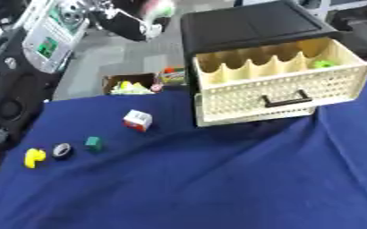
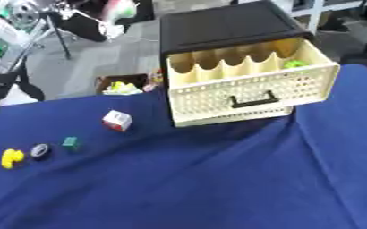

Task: Pick up objects from table and place into drawer.

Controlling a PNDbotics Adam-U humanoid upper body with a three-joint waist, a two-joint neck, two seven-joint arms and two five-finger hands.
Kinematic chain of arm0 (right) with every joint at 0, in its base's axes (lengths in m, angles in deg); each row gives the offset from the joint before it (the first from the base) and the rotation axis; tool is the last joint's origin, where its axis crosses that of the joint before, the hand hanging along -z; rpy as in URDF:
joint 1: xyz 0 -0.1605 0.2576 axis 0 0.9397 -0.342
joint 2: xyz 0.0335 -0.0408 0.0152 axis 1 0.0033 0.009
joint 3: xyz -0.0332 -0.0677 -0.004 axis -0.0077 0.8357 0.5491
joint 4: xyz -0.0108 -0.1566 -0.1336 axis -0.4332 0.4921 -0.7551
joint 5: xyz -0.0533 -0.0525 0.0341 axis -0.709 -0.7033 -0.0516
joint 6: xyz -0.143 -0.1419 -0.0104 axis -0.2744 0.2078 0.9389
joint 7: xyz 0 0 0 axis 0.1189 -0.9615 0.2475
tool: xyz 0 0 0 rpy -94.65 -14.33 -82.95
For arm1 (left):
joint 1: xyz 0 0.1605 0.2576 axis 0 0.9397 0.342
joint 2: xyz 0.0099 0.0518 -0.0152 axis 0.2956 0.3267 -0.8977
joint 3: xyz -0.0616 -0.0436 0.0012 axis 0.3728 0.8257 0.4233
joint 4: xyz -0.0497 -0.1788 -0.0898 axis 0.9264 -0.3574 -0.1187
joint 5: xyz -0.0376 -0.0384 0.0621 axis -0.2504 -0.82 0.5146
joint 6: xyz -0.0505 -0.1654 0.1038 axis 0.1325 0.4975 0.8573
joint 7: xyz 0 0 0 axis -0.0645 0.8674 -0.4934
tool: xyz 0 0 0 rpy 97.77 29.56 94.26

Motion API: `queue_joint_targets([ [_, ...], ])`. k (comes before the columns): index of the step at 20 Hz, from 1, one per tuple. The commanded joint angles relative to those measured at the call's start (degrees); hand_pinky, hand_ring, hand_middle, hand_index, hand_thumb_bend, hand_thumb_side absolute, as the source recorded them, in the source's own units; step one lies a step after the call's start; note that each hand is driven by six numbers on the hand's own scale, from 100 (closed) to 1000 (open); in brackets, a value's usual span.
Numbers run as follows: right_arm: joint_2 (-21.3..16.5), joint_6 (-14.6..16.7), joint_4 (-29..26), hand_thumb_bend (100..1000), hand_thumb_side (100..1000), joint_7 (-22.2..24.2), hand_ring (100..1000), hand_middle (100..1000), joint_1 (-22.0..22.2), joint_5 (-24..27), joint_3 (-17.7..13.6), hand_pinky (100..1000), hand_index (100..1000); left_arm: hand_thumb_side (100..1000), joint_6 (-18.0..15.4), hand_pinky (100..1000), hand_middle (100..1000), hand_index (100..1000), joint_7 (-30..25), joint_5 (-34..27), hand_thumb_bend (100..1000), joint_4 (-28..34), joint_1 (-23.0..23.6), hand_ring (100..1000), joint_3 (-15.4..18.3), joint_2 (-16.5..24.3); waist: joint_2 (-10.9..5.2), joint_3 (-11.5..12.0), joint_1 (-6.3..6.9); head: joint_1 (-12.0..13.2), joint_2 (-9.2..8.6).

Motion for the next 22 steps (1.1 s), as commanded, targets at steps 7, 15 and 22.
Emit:
queue_joint_targets([
  [7, 0.2, 0.8, -0.6, 148, 1000, -0.3, 334, 310, -2.4, 0.0, 0.0, 444, 729, 188, -4.0, 100, 371, 641, 6.1, -0.3, 126, -4.3, -4.0, 210, 2.1, -1.5, 0.31, -2.9, 0.82, 3.2, -3.6],
  [15, 0.3, 0.9, -0.6, 154, 1000, -0.6, 329, 307, -3.7, 0.6, 0.1, 442, 728, 212, -10.9, 100, 354, 631, 7.2, -6.9, 130, -4.2, -3.7, 197, 1.0, -1.3, 2.63, -4.7, 1.55, 5.5, -6.04],
  [22, 0.5, 0.8, -0.6, 154, 1000, -0.8, 326, 305, -4.2, 1.2, 0.2, 441, 728, 238, -12.4, 100, 349, 632, 9.0, -7.3, 160, -7.7, -3.9, 188, 2.3, -2.3, 3.78, -5.5, 1.6, 6.4, -6.61],
])
